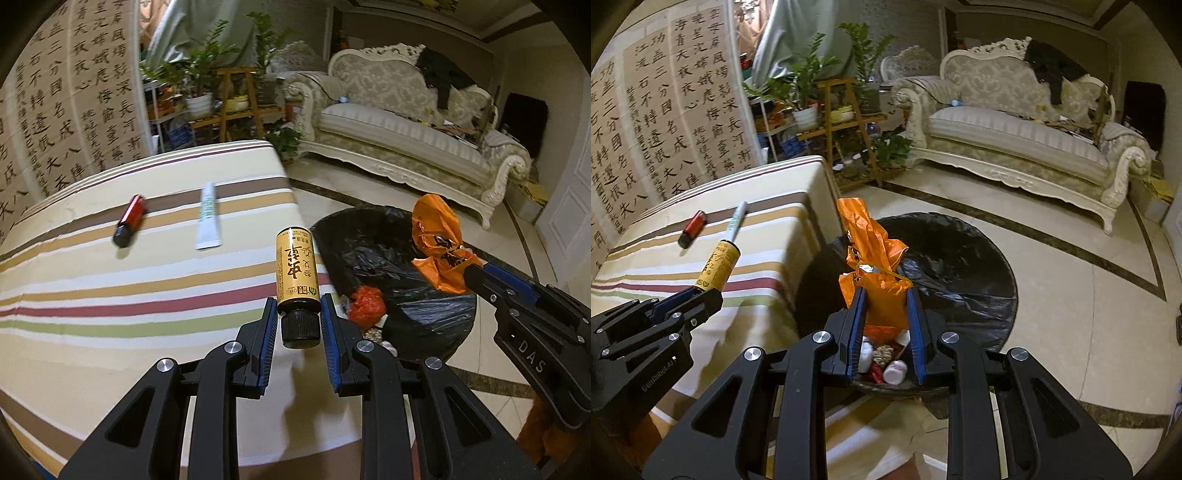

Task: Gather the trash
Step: 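Carry the gold bottle and orange bag over the black bin with both tools, then open both grippers to drop the gold bottle and orange bag into the bin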

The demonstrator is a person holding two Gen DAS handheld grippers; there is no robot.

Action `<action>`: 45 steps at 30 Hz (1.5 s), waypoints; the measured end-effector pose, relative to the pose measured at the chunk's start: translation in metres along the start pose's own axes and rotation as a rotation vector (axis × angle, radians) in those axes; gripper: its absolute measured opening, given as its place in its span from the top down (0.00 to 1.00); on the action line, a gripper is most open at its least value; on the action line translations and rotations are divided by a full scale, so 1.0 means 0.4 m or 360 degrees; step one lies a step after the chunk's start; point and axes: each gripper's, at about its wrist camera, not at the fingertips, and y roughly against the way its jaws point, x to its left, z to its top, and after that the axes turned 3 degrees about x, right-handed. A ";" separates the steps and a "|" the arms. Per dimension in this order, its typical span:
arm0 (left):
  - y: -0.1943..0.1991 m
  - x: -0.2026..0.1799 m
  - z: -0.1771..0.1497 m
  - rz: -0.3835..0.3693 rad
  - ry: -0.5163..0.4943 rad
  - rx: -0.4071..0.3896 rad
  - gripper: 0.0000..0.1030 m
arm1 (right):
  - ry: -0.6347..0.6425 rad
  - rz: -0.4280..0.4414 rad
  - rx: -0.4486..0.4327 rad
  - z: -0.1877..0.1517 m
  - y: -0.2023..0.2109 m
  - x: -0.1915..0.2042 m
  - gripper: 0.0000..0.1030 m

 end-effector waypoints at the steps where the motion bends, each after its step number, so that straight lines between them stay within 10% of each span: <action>1: -0.008 -0.010 0.004 -0.0005 -0.0015 0.0004 0.76 | -0.0008 -0.0007 0.0003 0.000 -0.003 -0.004 0.79; 23: -0.125 -0.111 0.064 -0.0030 -0.0161 0.0078 0.75 | -0.0139 -0.0082 0.0059 0.018 -0.082 -0.088 0.78; 35: -0.116 -0.103 0.068 -0.0014 -0.0146 0.0058 0.40 | -0.0168 -0.0101 0.0073 0.015 -0.089 -0.096 0.67; 45: -0.105 -0.083 0.076 -0.0001 -0.0114 0.0035 0.35 | -0.0171 -0.0102 0.0074 0.019 -0.091 -0.090 0.62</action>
